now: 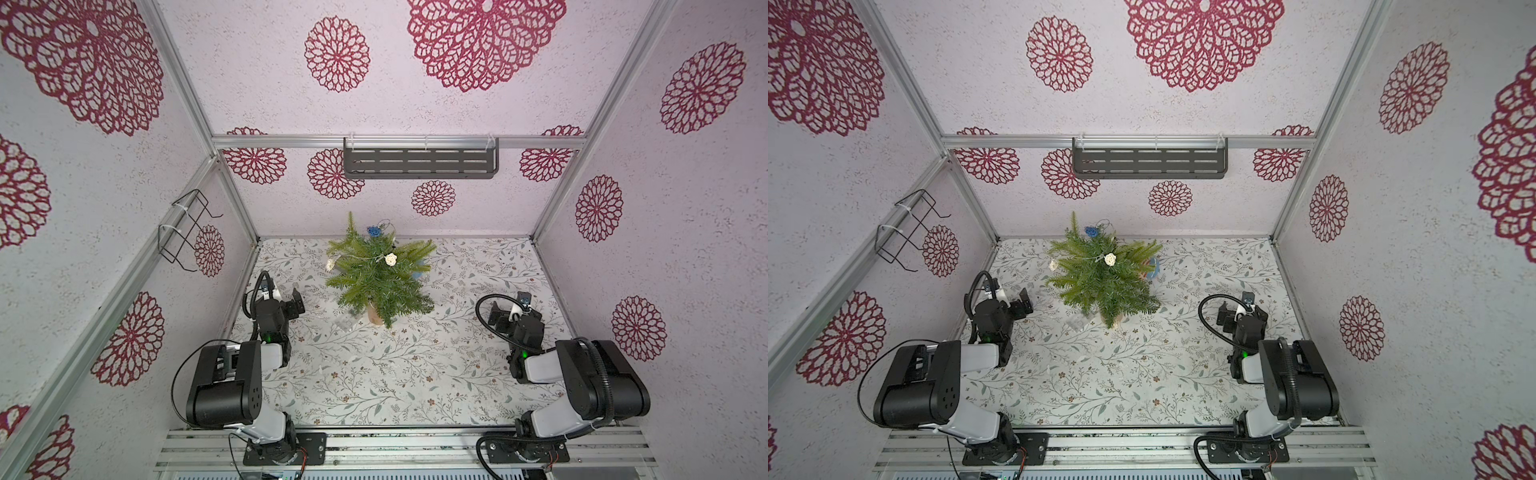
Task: Remove string lights from the small christmas tree
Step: Pick up the light string from the Christmas tree.
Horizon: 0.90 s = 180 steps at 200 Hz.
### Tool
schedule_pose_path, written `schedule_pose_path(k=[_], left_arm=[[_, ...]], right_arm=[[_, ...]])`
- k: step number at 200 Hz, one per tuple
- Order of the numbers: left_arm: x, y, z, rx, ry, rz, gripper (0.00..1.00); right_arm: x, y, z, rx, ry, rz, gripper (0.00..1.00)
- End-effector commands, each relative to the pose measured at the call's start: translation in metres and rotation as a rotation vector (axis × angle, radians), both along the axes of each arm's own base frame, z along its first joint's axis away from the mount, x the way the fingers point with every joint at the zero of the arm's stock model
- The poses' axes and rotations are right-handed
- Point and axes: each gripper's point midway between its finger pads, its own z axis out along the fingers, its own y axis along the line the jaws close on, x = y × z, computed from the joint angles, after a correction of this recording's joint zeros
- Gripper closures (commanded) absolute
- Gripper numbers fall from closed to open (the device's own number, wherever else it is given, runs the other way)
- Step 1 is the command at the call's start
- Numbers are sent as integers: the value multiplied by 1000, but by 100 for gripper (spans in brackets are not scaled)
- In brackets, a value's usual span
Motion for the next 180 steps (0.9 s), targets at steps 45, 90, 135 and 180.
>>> schedule_pose_path(k=[45,90,135,180], left_arm=[[-8,-11,22,101,-39,42,3],[-30,-14,48,56,92,187,3],[-50,-37,82,-209,58,40,3],[-59,-107,120,-325,40,-215,3]], right_arm=[[-7,2,29,-31,-110,-16,1],[-9,-4,47,29,-47,-79,1],[-8,17,75,190,7,0,4],[0,63,97,317,186,219,12]])
